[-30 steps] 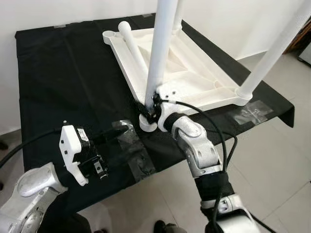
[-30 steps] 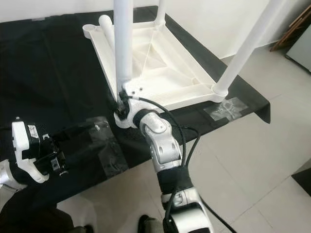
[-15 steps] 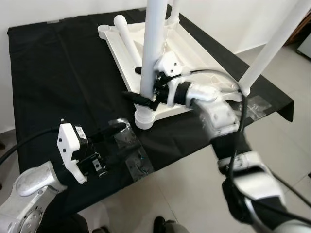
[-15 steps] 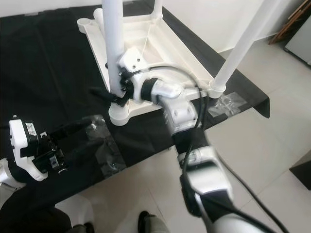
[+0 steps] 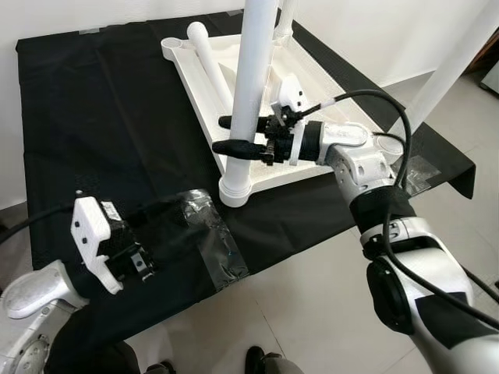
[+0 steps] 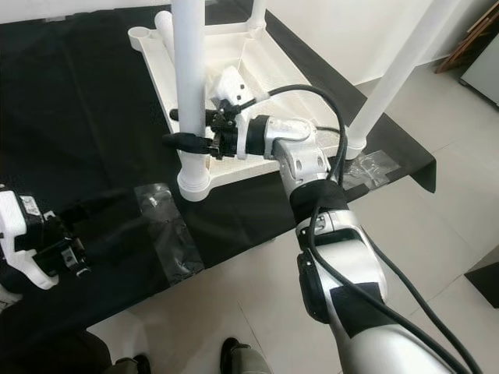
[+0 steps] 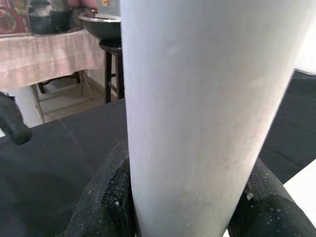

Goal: Building children table

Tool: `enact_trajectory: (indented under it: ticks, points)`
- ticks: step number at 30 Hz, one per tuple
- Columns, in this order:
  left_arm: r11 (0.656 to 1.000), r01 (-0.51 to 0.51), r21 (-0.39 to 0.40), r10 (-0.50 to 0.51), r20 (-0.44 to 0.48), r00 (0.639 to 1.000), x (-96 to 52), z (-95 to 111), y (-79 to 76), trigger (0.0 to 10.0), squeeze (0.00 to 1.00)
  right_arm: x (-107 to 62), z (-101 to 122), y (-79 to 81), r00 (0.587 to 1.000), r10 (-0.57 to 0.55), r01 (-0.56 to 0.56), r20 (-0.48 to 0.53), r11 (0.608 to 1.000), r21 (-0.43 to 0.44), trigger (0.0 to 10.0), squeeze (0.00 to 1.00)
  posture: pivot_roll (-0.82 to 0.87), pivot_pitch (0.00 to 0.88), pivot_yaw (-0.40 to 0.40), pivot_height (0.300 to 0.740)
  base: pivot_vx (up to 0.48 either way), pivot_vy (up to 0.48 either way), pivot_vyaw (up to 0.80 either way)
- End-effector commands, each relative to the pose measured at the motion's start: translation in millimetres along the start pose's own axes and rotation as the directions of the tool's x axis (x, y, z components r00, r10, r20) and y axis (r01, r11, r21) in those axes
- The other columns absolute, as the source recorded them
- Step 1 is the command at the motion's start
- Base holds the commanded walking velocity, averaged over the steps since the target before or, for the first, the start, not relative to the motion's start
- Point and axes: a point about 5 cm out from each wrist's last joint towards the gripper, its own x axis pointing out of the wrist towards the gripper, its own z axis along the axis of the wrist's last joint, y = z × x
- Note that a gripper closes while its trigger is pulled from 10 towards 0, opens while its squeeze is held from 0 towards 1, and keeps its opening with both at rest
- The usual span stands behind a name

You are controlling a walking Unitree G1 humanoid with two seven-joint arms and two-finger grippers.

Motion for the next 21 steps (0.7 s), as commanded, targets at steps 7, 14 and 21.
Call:
enact_trajectory:
  ticks: [7,14,21]
  points:
    - [0.999,-0.021,0.026,0.021,-0.003,1.0,-5.3,3,4.4,10.0,0.0,-24.2,-65,14.0,0.956,-0.254,0.272,-0.144,0.955,0.119,0.0,0.0,0.1,0.267,-0.119,0.74,0.0,0.0,0.0]
    - [1.0,-0.016,0.025,0.016,-0.002,1.0,-4.9,1,6.9,10.0,0.0,-29.7,-100,56.6,0.417,-0.849,0.908,-0.323,0.4,0.121,0.0,0.0,0.09,0.262,-0.103,0.74,0.0,0.0,0.0]
    - [1.0,-0.002,0.021,0.002,0.008,1.0,-0.1,-1,8.4,10.0,0.0,-3.7,-79,65.3,0.516,-0.818,0.856,-0.254,0.482,0.188,0.0,0.0,0.08,0.227,-0.108,0.74,0.0,0.0,0.0]
